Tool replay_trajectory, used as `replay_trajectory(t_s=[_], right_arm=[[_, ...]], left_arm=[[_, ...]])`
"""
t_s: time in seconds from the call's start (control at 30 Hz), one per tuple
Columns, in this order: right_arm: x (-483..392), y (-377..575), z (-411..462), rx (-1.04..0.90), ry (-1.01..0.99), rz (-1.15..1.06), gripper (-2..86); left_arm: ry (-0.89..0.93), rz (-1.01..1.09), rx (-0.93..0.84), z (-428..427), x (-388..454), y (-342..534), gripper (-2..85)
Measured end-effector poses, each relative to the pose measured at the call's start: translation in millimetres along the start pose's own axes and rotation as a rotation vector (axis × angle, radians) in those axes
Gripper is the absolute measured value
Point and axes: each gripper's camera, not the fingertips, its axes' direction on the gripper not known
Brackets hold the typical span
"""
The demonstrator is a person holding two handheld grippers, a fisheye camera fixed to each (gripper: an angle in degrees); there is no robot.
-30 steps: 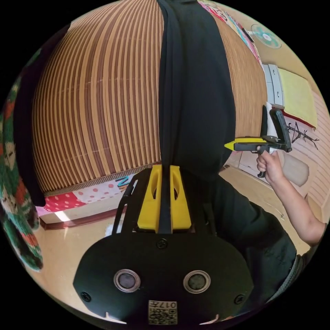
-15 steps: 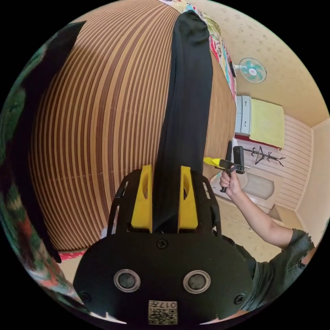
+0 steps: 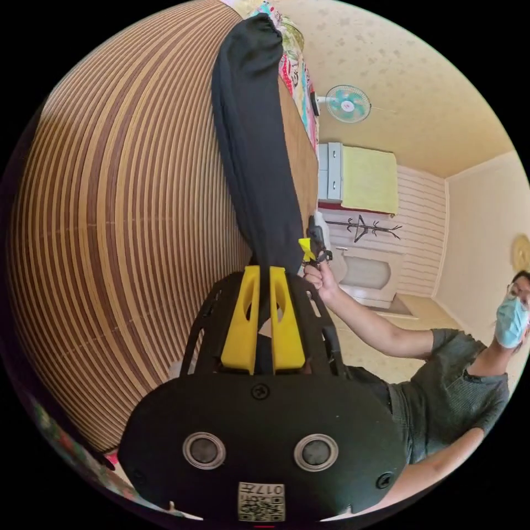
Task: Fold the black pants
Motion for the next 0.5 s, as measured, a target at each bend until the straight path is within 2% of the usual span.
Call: replay_trajectory(t_s=[0.17, 0.33, 0.5], right_arm=[[-60.8, 85.1, 7.6, -0.044, -0.055, -0.167, 1.9], [-150.9, 166.3, 21.9, -0.064, -0.078, -0.395, 1.5], [-247.4, 234.0, 45.4, -0.109, 0.026, -0.625, 1.2]], left_arm=[[0.178, 0.206, 0.008, -2.8, 72.0, 74.7, 4.1], [0.376, 0.310, 0.076, -4.9, 138.1, 129.5, 5.7], [0.355, 0.506, 0.114, -15.0, 225.8, 165.3, 4.1]])
